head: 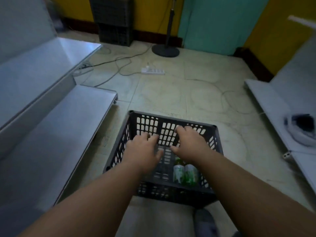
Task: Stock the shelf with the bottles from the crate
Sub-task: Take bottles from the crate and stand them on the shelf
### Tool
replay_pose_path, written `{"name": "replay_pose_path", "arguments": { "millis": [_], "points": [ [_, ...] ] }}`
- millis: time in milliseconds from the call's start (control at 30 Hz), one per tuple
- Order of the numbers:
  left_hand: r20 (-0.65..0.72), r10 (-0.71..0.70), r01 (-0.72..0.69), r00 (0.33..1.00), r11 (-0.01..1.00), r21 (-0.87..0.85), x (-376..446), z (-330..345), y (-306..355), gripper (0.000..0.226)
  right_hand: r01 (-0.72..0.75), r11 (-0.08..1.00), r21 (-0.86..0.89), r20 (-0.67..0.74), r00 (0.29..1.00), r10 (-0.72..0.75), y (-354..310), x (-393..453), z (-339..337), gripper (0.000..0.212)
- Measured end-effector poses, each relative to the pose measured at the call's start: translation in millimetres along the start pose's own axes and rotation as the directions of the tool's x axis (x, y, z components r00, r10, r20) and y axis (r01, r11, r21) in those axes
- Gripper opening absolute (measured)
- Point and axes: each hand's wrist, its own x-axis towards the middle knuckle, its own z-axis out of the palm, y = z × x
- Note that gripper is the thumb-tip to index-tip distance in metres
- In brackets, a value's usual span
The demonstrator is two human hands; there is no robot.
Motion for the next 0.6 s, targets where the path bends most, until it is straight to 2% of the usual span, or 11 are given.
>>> {"name": "replay_pose_path", "arguments": {
  "millis": [233,400,600],
  "points": [
    [0.140,-0.077,0.075,0.987,0.997,0.018,33,101,15,0.061,-0.136,0.979,0.154,0.172,0.979,0.109,69,39,98,0.063],
    [0.179,-0.180,0.189,0.967,0.982,-0.031,40,147,8,0.068,-0.271,0.940,0.207,0.324,0.926,0.196,107,76,153,0.066],
    [0.195,-0.129,0.109,0.972,0.988,0.111,44,155,7,0.092,-0.412,0.893,0.181,0.471,0.833,0.289,124,115,206,0.074]
  ]
}}
